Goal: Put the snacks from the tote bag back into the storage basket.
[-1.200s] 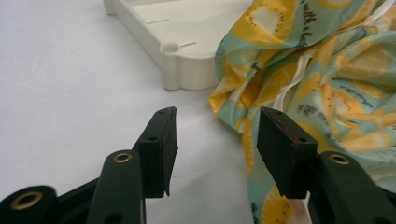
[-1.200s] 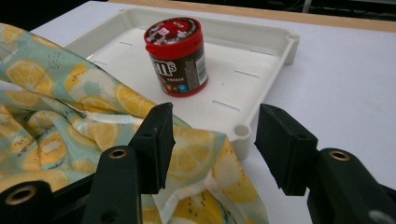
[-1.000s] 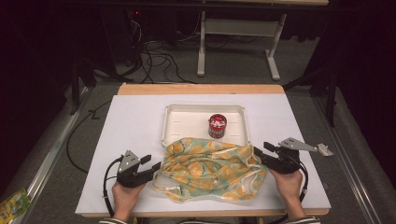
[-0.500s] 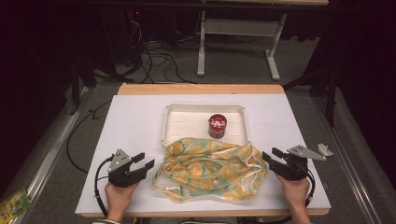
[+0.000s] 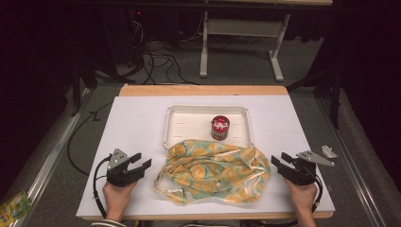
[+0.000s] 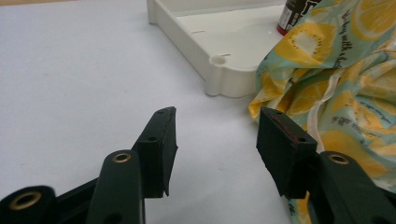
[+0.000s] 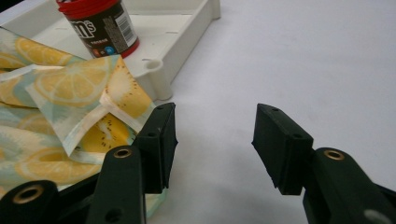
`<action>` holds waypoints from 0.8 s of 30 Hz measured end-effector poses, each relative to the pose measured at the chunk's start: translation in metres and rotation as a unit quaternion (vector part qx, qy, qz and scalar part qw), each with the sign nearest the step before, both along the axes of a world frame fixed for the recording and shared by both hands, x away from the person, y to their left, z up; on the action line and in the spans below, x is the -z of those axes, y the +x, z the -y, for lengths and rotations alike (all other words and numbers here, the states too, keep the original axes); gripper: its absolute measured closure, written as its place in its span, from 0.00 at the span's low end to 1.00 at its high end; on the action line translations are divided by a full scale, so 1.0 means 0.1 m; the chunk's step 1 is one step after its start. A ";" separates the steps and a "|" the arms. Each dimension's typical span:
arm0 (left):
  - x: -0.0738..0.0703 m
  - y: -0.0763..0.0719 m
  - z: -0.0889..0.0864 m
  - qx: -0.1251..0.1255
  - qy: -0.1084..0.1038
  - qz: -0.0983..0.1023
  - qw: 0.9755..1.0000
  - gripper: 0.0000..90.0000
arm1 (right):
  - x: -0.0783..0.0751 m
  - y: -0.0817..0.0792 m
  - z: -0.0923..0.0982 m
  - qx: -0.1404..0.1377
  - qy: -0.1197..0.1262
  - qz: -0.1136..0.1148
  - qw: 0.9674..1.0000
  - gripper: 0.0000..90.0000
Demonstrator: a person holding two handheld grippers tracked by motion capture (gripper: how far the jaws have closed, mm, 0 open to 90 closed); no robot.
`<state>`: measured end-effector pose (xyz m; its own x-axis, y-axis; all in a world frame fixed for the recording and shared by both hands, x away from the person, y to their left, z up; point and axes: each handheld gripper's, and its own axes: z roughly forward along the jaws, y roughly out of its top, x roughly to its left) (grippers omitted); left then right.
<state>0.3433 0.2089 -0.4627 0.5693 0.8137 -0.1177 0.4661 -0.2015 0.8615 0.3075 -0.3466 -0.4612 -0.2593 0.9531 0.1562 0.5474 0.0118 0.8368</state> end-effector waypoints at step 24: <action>0.14 0.16 0.03 -0.028 0.036 -0.017 0.999 0.52 | 0.14 0.05 0.02 0.027 -0.027 -0.006 0.999 0.54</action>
